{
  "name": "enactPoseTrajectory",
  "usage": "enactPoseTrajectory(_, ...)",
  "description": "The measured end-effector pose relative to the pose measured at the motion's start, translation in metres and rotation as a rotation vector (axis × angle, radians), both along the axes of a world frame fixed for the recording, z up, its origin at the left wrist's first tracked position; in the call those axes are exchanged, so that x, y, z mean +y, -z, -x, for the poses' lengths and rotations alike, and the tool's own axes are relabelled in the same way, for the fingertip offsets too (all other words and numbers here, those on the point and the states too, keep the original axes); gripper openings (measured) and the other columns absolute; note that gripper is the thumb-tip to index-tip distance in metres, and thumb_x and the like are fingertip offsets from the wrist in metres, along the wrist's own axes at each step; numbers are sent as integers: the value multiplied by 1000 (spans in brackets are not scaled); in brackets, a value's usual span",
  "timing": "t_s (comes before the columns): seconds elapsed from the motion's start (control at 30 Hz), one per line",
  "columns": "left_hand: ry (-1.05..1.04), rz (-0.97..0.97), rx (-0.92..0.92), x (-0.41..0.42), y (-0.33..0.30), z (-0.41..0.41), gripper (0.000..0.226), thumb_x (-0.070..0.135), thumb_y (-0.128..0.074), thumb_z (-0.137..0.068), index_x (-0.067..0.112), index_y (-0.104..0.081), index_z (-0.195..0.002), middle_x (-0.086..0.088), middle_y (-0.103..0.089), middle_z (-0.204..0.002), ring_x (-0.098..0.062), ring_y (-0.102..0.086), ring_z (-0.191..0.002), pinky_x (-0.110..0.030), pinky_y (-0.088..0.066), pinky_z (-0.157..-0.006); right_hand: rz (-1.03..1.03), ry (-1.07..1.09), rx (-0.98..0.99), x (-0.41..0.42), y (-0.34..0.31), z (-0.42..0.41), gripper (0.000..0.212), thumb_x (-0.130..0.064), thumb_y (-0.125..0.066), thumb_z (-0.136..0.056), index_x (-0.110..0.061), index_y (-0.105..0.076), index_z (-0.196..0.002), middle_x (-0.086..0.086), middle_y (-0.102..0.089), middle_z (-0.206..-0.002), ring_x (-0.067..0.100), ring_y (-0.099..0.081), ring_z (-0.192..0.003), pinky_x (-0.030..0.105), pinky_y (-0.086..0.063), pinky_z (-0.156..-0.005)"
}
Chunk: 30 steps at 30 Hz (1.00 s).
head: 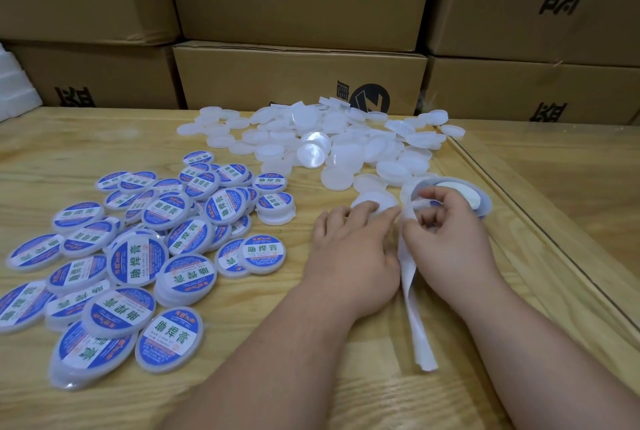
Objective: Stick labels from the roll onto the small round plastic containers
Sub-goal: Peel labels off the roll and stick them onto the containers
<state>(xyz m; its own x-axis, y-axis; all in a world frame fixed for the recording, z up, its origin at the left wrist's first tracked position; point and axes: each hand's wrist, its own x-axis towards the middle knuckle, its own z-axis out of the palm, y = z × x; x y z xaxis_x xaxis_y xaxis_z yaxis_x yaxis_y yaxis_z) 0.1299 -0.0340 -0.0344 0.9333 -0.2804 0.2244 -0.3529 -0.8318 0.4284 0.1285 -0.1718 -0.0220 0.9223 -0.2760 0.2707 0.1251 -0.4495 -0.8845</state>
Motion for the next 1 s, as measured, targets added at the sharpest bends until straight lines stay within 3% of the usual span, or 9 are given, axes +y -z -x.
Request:
enactPoseTrajectory(0.1,-42,54,-24,0,-1,1,63,30,-46,-89,46,-33,-149,12,-32,-151,-17,-22,-139,-38,-7,-119,-3,-51,38,-4,-4,3,31,-13,-59,-89,-33,-57,-112,-17,-67,-71,-6,-59,-63,5,-39,-54)
enactPoseTrajectory(0.2,-33,50,14,0,0,-2,64,32,-45,-92,48,-26,-151,12,-10,-165,-16,-4,-150,-41,0,-122,3,-114,96,-8,-10,6,17,-16,-52,-83,-20,-67,-78,1,-53,-59,7,-44,-52,20,-38,-49)
enactPoseTrajectory(0.27,34,-32,45,0,2,-3,65,35,-38,-98,50,-12,-155,16,11,-168,-15,16,-153,-45,9,-124,16,-86,136,-10,-11,8,23,-6,-47,-79,-11,-42,-58,-1,-29,-53,12,-26,-49,29,-25,-50)
enactPoseTrajectory(0.37,72,-110,65,-1,4,-4,63,37,-30,-101,48,-3,-157,17,10,-168,-19,21,-153,-48,14,-123,5,-50,173,-10,-13,10,15,-6,-44,-76,-5,-34,-65,1,-27,-60,18,-24,-58,35,-22,-58)
enactPoseTrajectory(0.5,39,-115,40,-1,4,-2,60,40,-33,-100,49,-11,-155,11,-7,-167,-22,1,-152,-50,11,-123,-3,-1,175,-7,-15,11,12,-21,-38,-66,-13,-32,-59,-1,-33,-58,18,-29,-57,37,-26,-58)
enactPoseTrajectory(0.67,-8,-63,4,-1,3,-2,60,40,-40,-96,51,-22,-152,7,-20,-157,-18,-10,-144,-49,2,-123,-34,-2,174,-10,-7,4,25,-9,-43,-82,15,-46,-73,21,-44,-65,25,-39,-64,38,-32,-59)
enactPoseTrajectory(0.73,-18,-59,21,-2,3,-3,62,41,-40,-95,54,-17,-151,5,-9,-163,-19,0,-149,-49,4,-123,-61,-12,156,-11,-6,5,34,-16,-45,-83,16,-50,-75,30,-50,-64,24,-44,-60,40,-37,-55)
enactPoseTrajectory(0.87,-28,-130,129,-6,2,-7,62,50,-32,-98,60,-2,-151,1,24,-167,-31,27,-151,-51,11,-123,-78,10,130,-9,-7,7,63,-45,-39,-93,11,-56,-70,27,-59,-65,13,-51,-46,21,-42,-46)
enactPoseTrajectory(1.0,-30,-145,159,-6,1,-9,58,54,-32,-98,59,-10,-151,-2,19,-168,-31,26,-152,-51,10,-123,-118,-22,73,-9,-7,6,100,-88,-29,-78,10,-46,-72,23,-44,-57,20,-46,-52,31,-38,-56)
